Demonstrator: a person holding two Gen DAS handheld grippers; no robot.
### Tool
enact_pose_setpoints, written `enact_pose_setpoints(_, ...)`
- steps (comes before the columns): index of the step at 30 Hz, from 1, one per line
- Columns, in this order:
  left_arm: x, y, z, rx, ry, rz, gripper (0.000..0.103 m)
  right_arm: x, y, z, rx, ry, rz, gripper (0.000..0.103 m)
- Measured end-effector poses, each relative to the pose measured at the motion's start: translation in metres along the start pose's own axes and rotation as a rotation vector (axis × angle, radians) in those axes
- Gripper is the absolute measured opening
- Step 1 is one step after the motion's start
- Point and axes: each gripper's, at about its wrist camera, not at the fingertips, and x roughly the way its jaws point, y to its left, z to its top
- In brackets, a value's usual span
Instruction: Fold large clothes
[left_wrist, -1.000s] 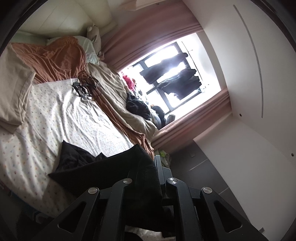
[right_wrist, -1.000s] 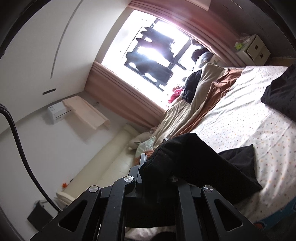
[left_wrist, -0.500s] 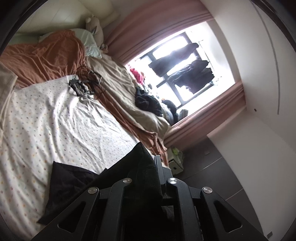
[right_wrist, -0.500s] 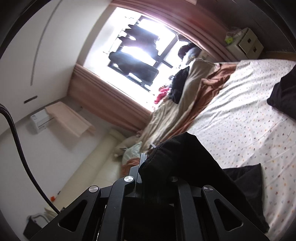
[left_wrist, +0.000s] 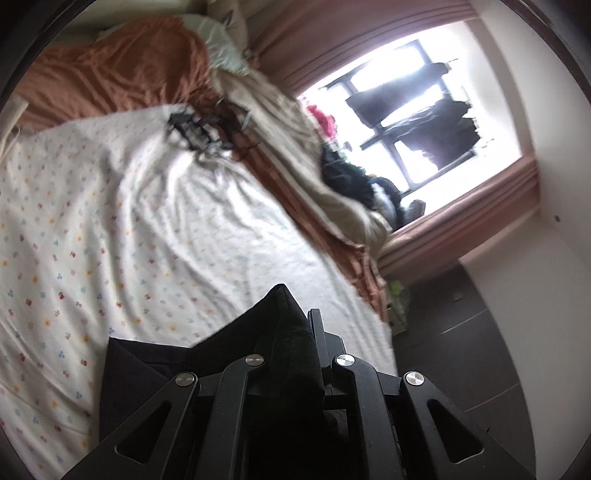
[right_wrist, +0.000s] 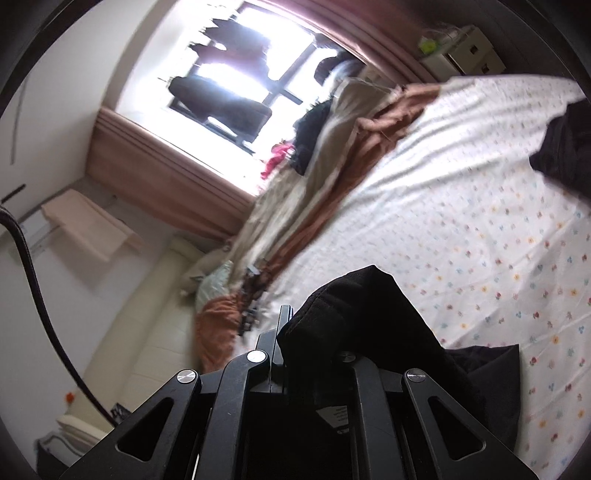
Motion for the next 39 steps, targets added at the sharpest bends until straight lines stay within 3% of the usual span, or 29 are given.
enact_pose_setpoints(4, 0.028, 0.028, -0.008, -0.030, 0.039, 0.066, 0.009, 0.018, -0.027, -0.010, 0.035, 0.038, -0.049, 0.009)
enact_pose_setpoints(8, 0.041, 0.047, -0.014, -0.078, 0.059, 0.079, 0.009, 0.027, -0.037, -0.015, 0.042, 0.054, -0.092, 0.014)
enact_pose_setpoints(9, 0.043, 0.051, -0.014, -0.099, 0.070, 0.068, 0.016, 0.028, -0.036, -0.015, 0.030, 0.057, -0.117, 0.028)
enact_pose_setpoints(10, 0.043, 0.052, -0.014, -0.112, 0.079, 0.058, 0.029, 0.028, -0.035, -0.014, 0.023, 0.064, -0.140, 0.040)
enact_pose_setpoints(11, 0.042, 0.053, -0.013, -0.122, 0.089, 0.040, 0.038, 0.026, -0.034, -0.014, 0.026, 0.063, -0.151, 0.065)
enact_pose_setpoints(12, 0.038, 0.052, -0.013, -0.125, 0.082, 0.033, 0.057, 0.021, -0.034, -0.014, 0.029, 0.047, -0.154, 0.072)
enact_pose_setpoints(13, 0.033, 0.051, -0.013, -0.124, 0.068, 0.039, 0.074, 0.017, -0.034, -0.013, 0.028, 0.029, -0.149, 0.072)
enact_pose_setpoints(15, 0.017, 0.048, -0.012, -0.102, 0.010, 0.048, 0.084, 0.007, -0.032, -0.011, 0.017, 0.018, -0.147, 0.072)
enact_pose_setpoints(22, -0.012, 0.061, -0.018, -0.037, 0.002, 0.158, 0.083, -0.022, -0.047, -0.023, 0.021, 0.020, -0.226, 0.072)
enact_pose_setpoints(32, -0.031, 0.104, -0.063, 0.001, 0.125, 0.300, 0.073, -0.065, -0.075, -0.046, 0.011, 0.125, -0.323, 0.072)
enact_pose_setpoints(39, -0.056, 0.111, -0.095, 0.048, 0.158, 0.344, 0.071, -0.089, -0.077, -0.069, -0.037, 0.185, -0.358, 0.072)
